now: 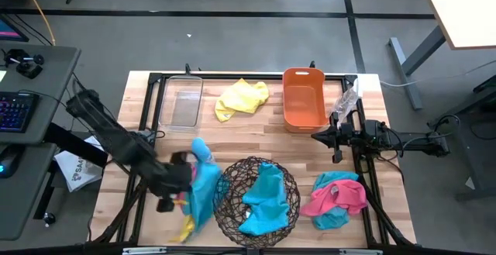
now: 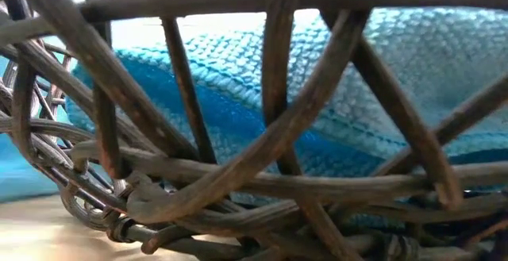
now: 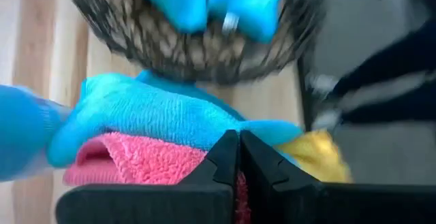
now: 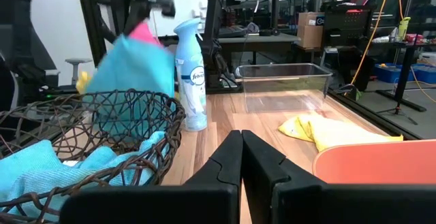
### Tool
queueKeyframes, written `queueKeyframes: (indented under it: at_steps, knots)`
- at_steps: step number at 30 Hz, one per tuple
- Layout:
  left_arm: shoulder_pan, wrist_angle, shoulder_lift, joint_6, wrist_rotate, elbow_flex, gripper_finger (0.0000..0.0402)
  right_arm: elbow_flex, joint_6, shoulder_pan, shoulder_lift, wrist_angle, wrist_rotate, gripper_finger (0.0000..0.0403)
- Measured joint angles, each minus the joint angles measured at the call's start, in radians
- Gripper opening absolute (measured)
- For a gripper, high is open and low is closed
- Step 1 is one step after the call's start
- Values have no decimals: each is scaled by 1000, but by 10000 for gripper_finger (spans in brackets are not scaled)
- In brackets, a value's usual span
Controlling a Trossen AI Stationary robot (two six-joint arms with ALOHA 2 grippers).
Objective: Sort microfiber towel by color & place in baskets
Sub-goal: Put the right blue towel into the wooden basket
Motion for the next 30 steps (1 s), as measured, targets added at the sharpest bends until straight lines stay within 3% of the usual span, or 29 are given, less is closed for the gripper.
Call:
queueKeyframes:
  at_steps: [4,10,16,19,23,30]
  knots:
    - [-34,-78,-90,-136,-14,9,0,0,0,0,0,0,0,0]
    - [-118,-191,-110,-264,29,8,0,0,0,0,0,0,0,0]
    - [-131,3,-117,-215,-34,8,0,0,0,0,0,0,0,0]
    - [-131,-56,-114,-205,-41,6,0,0,0,0,0,0,0,0]
    - [-142,-182,-83,-256,13,-54,0,0,0,0,0,0,0,0]
    - [-184,-2,-59,-276,-69,-283,0,0,0,0,0,0,0,0]
